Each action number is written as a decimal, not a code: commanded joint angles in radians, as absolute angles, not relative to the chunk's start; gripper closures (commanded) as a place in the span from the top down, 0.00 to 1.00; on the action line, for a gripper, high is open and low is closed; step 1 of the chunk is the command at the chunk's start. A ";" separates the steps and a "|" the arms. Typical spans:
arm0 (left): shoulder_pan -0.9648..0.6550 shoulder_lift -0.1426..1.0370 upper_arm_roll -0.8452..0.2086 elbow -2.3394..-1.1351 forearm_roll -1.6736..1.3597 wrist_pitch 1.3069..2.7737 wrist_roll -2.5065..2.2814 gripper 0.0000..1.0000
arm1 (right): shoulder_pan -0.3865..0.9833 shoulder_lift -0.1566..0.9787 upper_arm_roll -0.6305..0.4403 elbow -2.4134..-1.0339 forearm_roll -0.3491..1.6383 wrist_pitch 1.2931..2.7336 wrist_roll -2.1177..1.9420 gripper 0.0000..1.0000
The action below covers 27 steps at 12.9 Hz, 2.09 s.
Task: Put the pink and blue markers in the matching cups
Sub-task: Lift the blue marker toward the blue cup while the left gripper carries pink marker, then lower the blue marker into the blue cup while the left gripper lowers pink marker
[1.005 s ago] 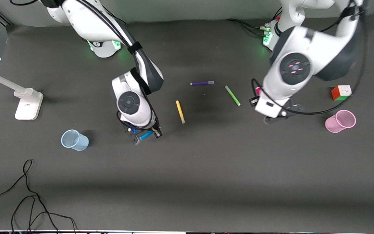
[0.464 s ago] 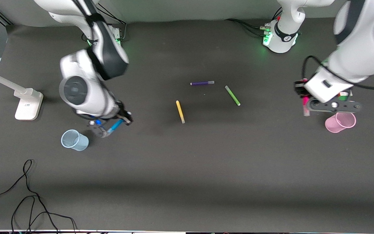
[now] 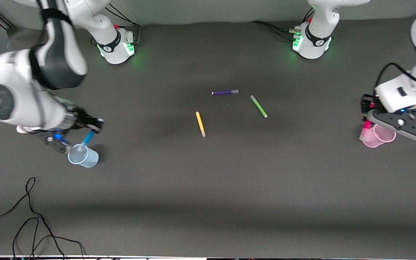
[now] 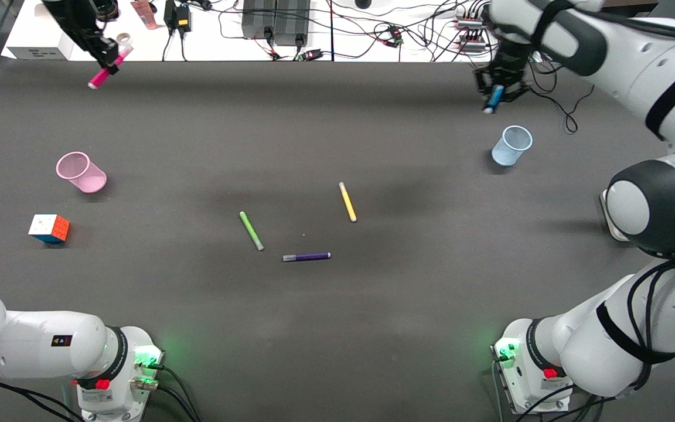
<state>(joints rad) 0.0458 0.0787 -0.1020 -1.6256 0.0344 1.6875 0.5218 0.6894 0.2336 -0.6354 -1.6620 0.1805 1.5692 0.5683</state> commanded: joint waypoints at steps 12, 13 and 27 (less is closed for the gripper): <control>0.566 0.191 -0.107 -1.887 -0.471 1.888 1.692 0.00 | 0.459 0.507 -0.825 -1.453 0.309 1.243 -0.208 0.00; 0.589 0.218 -0.106 -1.887 -0.507 1.885 1.780 0.00 | 0.427 0.559 -0.825 -1.406 0.339 1.200 -0.236 0.00; 0.784 0.534 -0.109 -1.875 -0.773 1.781 2.364 0.00 | 0.173 0.773 -0.546 -1.289 0.422 1.187 -0.276 0.00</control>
